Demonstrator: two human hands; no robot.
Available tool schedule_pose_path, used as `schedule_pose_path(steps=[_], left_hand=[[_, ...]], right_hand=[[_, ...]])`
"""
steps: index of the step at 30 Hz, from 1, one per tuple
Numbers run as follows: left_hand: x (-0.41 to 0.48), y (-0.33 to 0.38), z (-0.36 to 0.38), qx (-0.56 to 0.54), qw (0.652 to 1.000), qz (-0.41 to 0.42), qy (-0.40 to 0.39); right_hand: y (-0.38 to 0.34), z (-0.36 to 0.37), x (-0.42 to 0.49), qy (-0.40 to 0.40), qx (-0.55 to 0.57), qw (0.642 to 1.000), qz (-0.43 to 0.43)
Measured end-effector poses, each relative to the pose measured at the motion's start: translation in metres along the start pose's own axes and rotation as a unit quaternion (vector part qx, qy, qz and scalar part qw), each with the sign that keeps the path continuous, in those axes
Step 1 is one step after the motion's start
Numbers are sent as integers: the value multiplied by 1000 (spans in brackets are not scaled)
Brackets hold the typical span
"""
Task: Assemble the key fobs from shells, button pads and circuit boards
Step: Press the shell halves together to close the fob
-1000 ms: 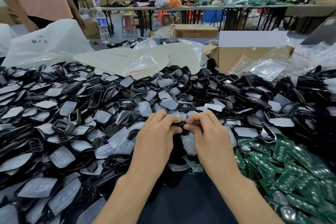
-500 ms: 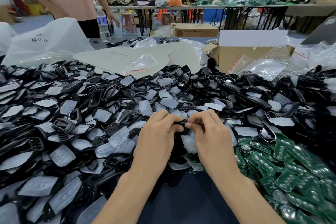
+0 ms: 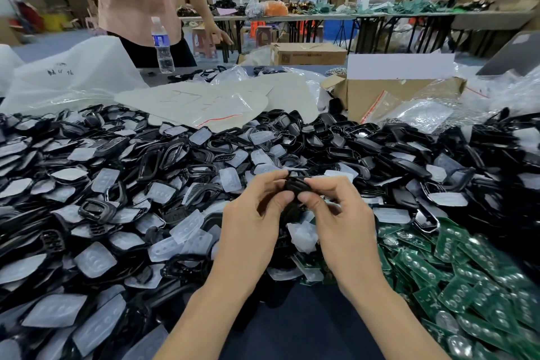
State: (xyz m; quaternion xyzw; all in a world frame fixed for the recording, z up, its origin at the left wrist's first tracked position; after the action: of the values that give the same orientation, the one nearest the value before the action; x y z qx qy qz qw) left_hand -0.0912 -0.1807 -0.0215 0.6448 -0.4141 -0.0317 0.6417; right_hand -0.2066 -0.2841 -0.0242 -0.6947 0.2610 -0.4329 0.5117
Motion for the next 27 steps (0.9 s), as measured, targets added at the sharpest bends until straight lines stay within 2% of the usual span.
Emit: schedule_pose_path(steps=[9,17,27], left_hand=[[-7,18,-2,89,992,83,24],[-9,13,-2,144,986,78,26],[-11,6,1,145,987,60,31]], right_hand=[[-1,4,-4,-1,-7,1000,-19],[1,5,-6,10,-25,1000,-17],[10,4,-5,33,-76,996,-10]])
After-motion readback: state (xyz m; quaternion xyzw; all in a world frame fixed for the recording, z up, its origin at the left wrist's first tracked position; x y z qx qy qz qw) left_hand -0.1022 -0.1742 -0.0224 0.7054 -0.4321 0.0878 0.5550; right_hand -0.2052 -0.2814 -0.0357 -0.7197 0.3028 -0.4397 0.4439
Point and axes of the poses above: each hand's wrist, its own x-axis towards the middle knuckle, its own z-axis out of the palm, y = z × x, the point moved 8 cm from there along x, towards the middle knuckle, and after that the axes turned 6 degrees about z, right-handed, at the moved point
